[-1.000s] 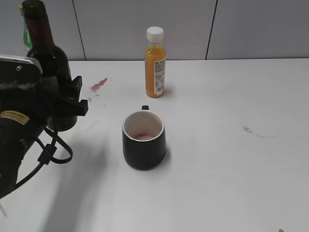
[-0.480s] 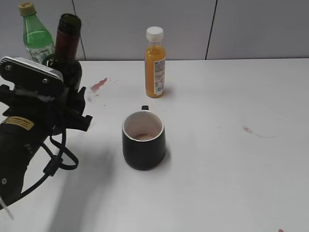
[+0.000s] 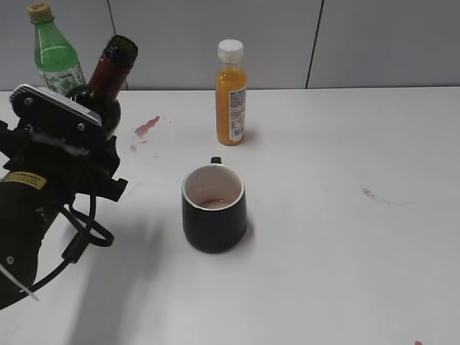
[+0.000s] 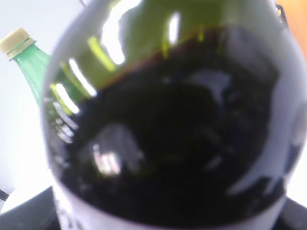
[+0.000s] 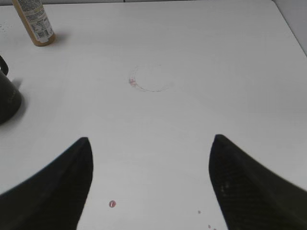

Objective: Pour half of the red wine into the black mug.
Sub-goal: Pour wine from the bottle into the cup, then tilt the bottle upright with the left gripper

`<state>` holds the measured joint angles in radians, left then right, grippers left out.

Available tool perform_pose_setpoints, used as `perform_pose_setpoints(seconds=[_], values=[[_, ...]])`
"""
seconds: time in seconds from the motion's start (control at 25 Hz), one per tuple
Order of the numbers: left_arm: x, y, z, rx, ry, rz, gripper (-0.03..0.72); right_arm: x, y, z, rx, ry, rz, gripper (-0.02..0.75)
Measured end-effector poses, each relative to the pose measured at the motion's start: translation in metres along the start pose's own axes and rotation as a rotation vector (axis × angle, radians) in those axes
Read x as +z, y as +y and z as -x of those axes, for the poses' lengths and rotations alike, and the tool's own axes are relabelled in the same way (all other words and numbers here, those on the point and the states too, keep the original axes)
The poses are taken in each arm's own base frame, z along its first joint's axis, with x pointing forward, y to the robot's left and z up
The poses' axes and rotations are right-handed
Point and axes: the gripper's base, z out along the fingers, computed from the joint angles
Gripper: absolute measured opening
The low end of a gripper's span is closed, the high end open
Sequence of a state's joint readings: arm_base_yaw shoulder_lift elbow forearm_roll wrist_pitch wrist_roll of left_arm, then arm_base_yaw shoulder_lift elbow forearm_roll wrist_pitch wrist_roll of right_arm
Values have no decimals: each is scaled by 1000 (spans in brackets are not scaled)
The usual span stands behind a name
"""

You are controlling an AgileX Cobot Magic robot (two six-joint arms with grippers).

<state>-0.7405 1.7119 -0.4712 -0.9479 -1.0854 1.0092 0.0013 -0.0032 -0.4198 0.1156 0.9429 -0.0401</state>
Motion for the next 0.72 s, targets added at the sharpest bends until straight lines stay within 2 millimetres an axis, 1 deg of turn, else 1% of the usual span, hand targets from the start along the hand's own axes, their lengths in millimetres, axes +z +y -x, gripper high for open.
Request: perform_pose_setpoints(seconds=[0.24,0.44,0.72], values=[[0,1,-2,97,21,12,541,0,0,0,0,0,0,573],[0,1,-1,217,20,14,541,0,0,0,0,0,0,573],[4,2,6,362,10,27,540,0,0,0,0,0,0,573]])
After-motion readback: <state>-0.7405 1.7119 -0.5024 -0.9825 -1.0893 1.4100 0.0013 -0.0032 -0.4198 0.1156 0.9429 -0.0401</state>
